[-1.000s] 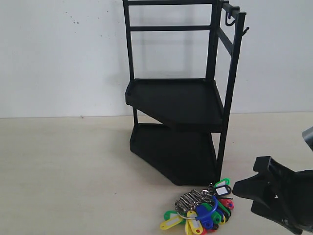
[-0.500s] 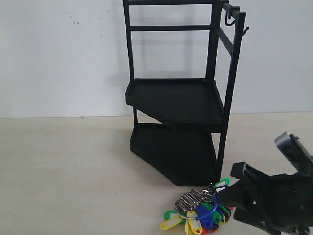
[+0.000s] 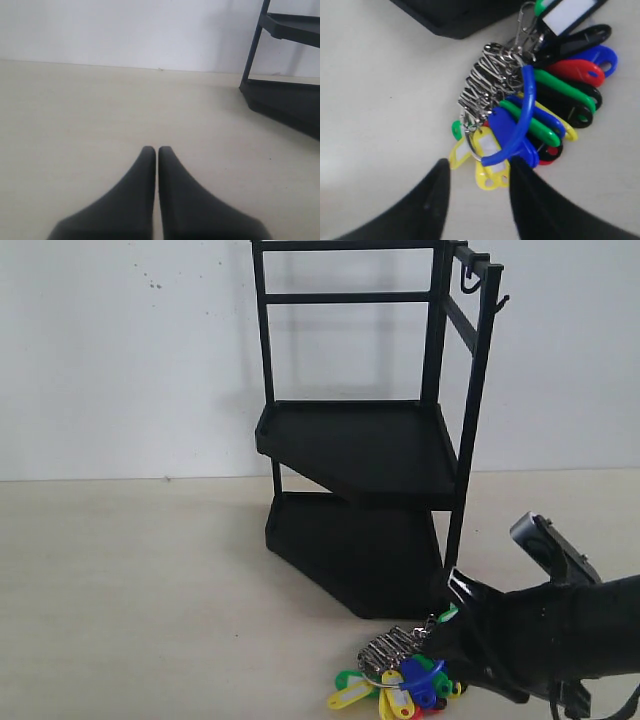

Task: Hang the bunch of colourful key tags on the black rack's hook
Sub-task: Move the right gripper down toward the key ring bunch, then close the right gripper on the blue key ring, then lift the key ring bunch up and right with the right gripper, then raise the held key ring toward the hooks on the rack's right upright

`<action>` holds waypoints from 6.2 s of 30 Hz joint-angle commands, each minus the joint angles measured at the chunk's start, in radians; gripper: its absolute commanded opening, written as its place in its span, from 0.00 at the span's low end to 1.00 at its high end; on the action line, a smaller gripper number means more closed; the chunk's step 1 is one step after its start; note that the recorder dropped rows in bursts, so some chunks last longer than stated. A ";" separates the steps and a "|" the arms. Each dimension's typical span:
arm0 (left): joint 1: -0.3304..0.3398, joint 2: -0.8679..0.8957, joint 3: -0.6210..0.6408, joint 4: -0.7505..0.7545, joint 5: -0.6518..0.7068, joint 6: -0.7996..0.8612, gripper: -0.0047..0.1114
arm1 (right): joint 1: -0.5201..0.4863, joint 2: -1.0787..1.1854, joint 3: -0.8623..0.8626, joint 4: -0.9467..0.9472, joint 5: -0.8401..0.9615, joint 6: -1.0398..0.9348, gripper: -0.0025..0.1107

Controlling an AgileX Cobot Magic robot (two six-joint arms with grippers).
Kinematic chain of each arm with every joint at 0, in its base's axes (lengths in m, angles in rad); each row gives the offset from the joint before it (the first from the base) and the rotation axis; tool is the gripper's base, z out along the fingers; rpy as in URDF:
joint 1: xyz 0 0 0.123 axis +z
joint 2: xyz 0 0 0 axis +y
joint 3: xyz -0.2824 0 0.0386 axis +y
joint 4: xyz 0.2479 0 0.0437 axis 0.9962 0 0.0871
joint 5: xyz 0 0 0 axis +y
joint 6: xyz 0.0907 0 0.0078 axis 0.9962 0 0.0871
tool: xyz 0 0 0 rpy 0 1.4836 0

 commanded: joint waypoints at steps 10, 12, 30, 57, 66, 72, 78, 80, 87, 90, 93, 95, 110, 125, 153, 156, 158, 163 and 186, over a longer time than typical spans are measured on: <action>-0.001 -0.002 -0.001 0.003 -0.004 0.003 0.08 | 0.001 0.090 -0.052 0.005 -0.007 0.022 0.42; -0.001 -0.002 -0.001 0.003 -0.004 0.003 0.08 | 0.001 0.091 -0.066 0.005 -0.011 0.034 0.42; -0.001 -0.002 -0.001 0.003 -0.004 0.003 0.08 | 0.003 0.202 -0.168 0.000 0.009 0.090 0.42; -0.001 -0.002 -0.001 0.003 -0.004 0.003 0.08 | 0.003 0.216 -0.194 -0.098 0.090 0.036 0.02; -0.001 -0.002 -0.001 0.003 -0.004 0.003 0.08 | 0.001 -0.021 -0.110 -0.355 -0.036 0.168 0.02; -0.001 -0.002 -0.001 0.003 -0.004 0.003 0.08 | 0.001 -0.239 -0.054 -0.446 -0.063 0.096 0.02; -0.001 -0.002 -0.001 0.003 -0.004 0.003 0.08 | 0.001 -0.463 -0.054 -0.473 -0.085 0.063 0.02; -0.001 -0.002 -0.001 0.003 -0.004 0.003 0.08 | 0.001 -0.534 -0.054 -0.473 -0.104 0.049 0.02; -0.001 -0.002 -0.001 0.003 -0.004 0.003 0.08 | 0.001 -0.739 -0.054 -0.475 -0.115 0.008 0.02; -0.001 -0.002 -0.001 0.003 -0.004 0.003 0.08 | 0.001 -0.808 -0.054 -0.515 -0.121 0.008 0.02; -0.001 -0.002 -0.001 0.003 -0.004 0.003 0.08 | 0.001 -0.871 -0.054 -0.604 -0.147 0.043 0.02; -0.001 -0.002 -0.001 0.003 -0.004 0.003 0.08 | 0.001 -0.910 -0.054 -0.713 -0.172 0.119 0.02; -0.001 -0.002 -0.001 0.003 -0.004 0.003 0.08 | 0.020 -0.931 -0.058 -1.390 -0.095 0.627 0.02; -0.001 -0.002 -0.001 0.003 -0.004 0.003 0.08 | 0.054 -0.831 -0.101 -1.380 0.085 0.681 0.02; -0.001 -0.002 -0.001 0.003 -0.004 0.003 0.08 | 0.103 -0.825 -0.229 -1.539 0.007 0.985 0.02; -0.001 -0.002 -0.001 0.003 -0.004 0.003 0.08 | 0.172 -0.792 -0.229 -1.402 0.091 0.750 0.02; -0.001 -0.002 -0.001 0.003 -0.004 0.003 0.08 | 0.169 -0.793 -0.229 -1.532 0.089 0.840 0.02; -0.001 -0.002 -0.001 0.003 -0.004 0.003 0.08 | 0.146 -0.815 -0.229 -1.716 0.005 1.140 0.02; -0.001 -0.002 -0.001 0.003 -0.004 0.003 0.08 | 0.169 -0.804 -0.229 -2.007 -0.257 1.074 0.02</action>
